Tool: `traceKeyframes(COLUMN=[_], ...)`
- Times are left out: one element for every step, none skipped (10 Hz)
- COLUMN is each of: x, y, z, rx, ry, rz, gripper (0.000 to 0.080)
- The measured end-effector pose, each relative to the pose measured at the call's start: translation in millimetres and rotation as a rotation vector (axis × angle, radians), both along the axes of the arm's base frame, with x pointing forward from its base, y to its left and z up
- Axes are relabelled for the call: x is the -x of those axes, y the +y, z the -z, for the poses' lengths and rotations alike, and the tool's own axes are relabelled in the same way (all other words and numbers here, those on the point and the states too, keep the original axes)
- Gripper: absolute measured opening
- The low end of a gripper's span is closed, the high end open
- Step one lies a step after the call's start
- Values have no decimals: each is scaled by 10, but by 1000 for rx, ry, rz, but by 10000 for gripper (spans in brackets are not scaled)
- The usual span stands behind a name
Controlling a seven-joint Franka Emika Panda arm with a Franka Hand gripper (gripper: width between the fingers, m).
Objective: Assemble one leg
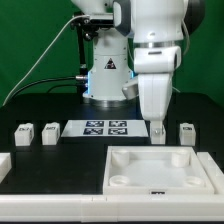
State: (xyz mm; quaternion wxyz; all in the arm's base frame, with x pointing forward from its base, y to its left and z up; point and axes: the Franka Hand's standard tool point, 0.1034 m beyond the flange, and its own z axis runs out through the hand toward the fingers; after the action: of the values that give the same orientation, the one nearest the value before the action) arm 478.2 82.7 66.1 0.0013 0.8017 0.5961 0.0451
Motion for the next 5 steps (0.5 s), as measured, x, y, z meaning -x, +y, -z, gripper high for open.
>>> traceKeyframes(x=[6, 3, 5, 6, 7], y=[-7, -10, -8, -2, 0], z=[27, 30, 30, 31, 32], rx=[-1, -1, -5, -17, -25], ry=[6, 6, 9, 17, 23], rz=[10, 13, 60, 188, 279], gripper=[649, 649, 649, 649, 649])
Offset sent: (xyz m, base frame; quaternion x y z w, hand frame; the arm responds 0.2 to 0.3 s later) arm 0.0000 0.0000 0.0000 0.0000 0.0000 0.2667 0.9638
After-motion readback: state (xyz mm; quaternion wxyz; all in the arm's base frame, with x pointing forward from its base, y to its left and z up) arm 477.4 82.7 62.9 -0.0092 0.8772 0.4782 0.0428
